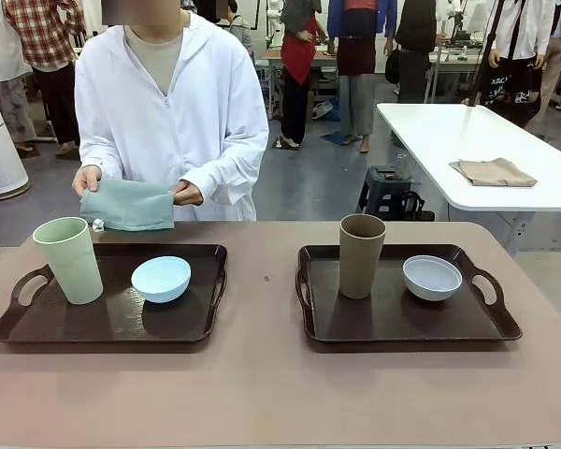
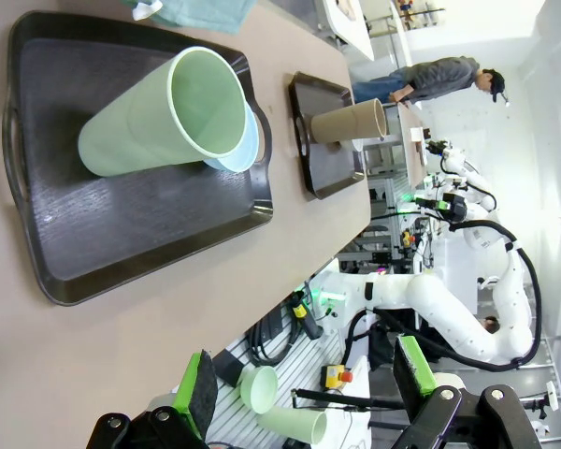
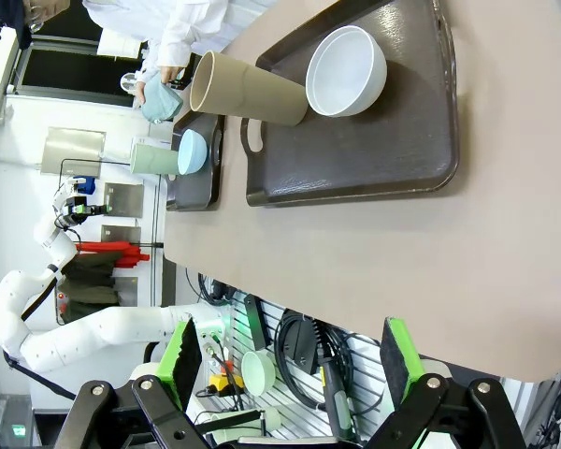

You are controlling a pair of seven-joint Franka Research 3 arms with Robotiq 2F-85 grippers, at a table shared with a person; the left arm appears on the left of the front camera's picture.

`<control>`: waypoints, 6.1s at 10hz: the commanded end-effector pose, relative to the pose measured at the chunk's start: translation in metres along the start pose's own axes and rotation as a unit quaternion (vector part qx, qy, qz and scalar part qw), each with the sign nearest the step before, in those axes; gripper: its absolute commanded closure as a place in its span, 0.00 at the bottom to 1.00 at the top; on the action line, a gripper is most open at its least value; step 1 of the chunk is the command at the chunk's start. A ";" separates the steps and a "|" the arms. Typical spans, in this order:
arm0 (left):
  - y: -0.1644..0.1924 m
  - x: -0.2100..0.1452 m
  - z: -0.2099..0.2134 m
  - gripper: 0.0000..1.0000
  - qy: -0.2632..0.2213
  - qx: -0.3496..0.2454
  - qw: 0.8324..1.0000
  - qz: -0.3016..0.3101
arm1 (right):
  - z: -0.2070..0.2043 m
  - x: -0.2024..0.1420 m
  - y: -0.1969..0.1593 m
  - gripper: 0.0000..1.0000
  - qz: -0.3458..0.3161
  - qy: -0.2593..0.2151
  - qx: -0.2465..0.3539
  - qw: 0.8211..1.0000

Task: Set up a tray with a mat and arrange the tableware.
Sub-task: Pick up the Picnic Bowl and Reusable plastic cup from the Handle tray in front of the human's position and hold them in the air.

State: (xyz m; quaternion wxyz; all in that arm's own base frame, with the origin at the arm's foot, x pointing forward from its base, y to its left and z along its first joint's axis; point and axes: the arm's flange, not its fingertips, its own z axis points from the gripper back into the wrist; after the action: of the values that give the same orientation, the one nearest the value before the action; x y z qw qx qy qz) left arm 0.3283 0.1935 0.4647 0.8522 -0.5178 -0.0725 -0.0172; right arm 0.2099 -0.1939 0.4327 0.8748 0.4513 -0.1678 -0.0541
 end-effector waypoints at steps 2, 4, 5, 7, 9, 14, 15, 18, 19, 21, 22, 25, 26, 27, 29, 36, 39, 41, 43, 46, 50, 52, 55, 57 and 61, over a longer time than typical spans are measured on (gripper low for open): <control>0.000 0.000 0.002 0.00 -0.002 -0.006 1.000 -0.004 | 0.001 0.002 0.000 0.00 0.007 -0.007 0.011 1.000; 0.000 0.000 0.002 0.00 -0.002 -0.006 1.000 -0.004 | 0.001 0.002 0.000 0.00 0.007 -0.007 0.011 1.000; 0.000 0.000 0.002 0.00 -0.002 -0.006 1.000 -0.004 | 0.001 0.002 0.000 0.00 0.007 -0.007 0.011 1.000; 0.000 0.000 0.002 0.00 -0.002 -0.006 1.000 -0.004 | 0.001 0.002 0.000 0.00 0.007 -0.007 0.011 1.000; 0.000 0.000 0.002 0.00 -0.002 -0.006 1.000 -0.004 | 0.001 0.002 0.000 0.00 0.007 -0.007 0.011 1.000; -0.016 0.009 -0.005 0.00 0.042 0.052 0.991 -0.117 | -0.012 0.029 0.020 0.00 -0.002 0.027 -0.015 1.000; -0.028 0.010 -0.011 0.00 0.053 0.077 0.984 -0.151 | -0.024 0.040 0.037 0.00 0.007 0.042 -0.030 0.999; -0.072 0.011 -0.024 0.00 0.076 0.169 0.959 -0.216 | -0.060 0.069 0.116 0.00 0.034 0.074 -0.103 0.991; -0.085 0.011 -0.030 0.00 0.094 0.200 0.944 -0.247 | -0.074 0.075 0.147 0.00 0.046 0.084 -0.129 0.987; -0.106 0.014 -0.049 0.00 0.127 0.259 0.908 -0.302 | -0.108 0.085 0.218 0.00 0.083 0.093 -0.184 0.975; -0.113 0.016 -0.061 0.00 0.144 0.285 0.889 -0.329 | -0.126 0.087 0.250 0.00 0.094 0.091 -0.205 0.970; -0.121 0.033 -0.080 0.00 0.170 0.322 0.850 -0.381 | -0.195 0.093 0.320 0.00 0.109 0.085 -0.262 0.955; -0.121 0.040 -0.083 0.00 0.170 0.297 0.859 -0.382 | -0.207 0.096 0.322 0.00 0.105 0.095 -0.253 0.957; -0.131 0.030 -0.080 0.00 0.172 0.311 0.862 -0.361 | -0.179 0.077 0.318 0.00 0.125 0.087 -0.230 0.961; -0.131 0.030 -0.080 0.00 0.172 0.311 0.862 -0.361 | -0.179 0.077 0.318 0.00 0.125 0.087 -0.230 0.961; -0.114 0.044 -0.058 0.00 0.224 0.233 0.843 -0.430 | -0.193 0.079 0.319 0.00 0.131 0.087 -0.289 0.944; -0.068 0.064 -0.035 0.00 0.206 0.099 0.813 -0.535 | -0.245 0.076 0.343 0.00 0.126 0.099 -0.327 0.931; -0.050 0.073 -0.031 0.00 0.174 0.067 0.797 -0.575 | -0.286 0.070 0.355 0.00 0.143 0.120 -0.336 0.923; -0.031 0.087 -0.036 0.00 0.130 0.059 0.782 -0.607 | -0.325 0.080 0.355 0.00 0.117 0.105 -0.314 0.936; -0.011 0.097 -0.031 0.00 0.162 0.050 0.766 -0.620 | -0.366 0.083 0.359 0.00 0.164 0.130 -0.315 0.926; -0.009 0.090 -0.042 0.00 0.150 0.055 0.777 -0.609 | -0.344 0.080 0.349 0.00 0.113 0.115 -0.309 0.937; -0.007 0.109 -0.027 0.00 0.122 0.054 0.776 -0.617 | -0.371 0.087 0.351 0.00 0.108 0.115 -0.315 0.936; 0.031 0.141 -0.030 0.00 0.069 0.019 0.755 -0.652 | -0.448 0.088 0.376 0.00 0.109 0.119 -0.339 0.927; 0.055 0.154 -0.031 0.00 0.072 0.013 0.755 -0.651 | -0.492 0.086 0.388 0.00 0.124 0.144 -0.341 0.921; 0.088 0.166 -0.039 0.00 0.060 -0.042 0.750 -0.657 | -0.548 0.087 0.391 0.00 0.124 0.166 -0.338 0.918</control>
State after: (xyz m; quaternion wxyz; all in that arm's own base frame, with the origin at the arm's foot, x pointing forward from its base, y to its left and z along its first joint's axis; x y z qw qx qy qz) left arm 0.5003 0.2013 0.3936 0.6332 -0.3629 -0.3221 -0.6030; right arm 0.4490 0.4264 0.4730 0.9877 0.1197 -0.0479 0.0890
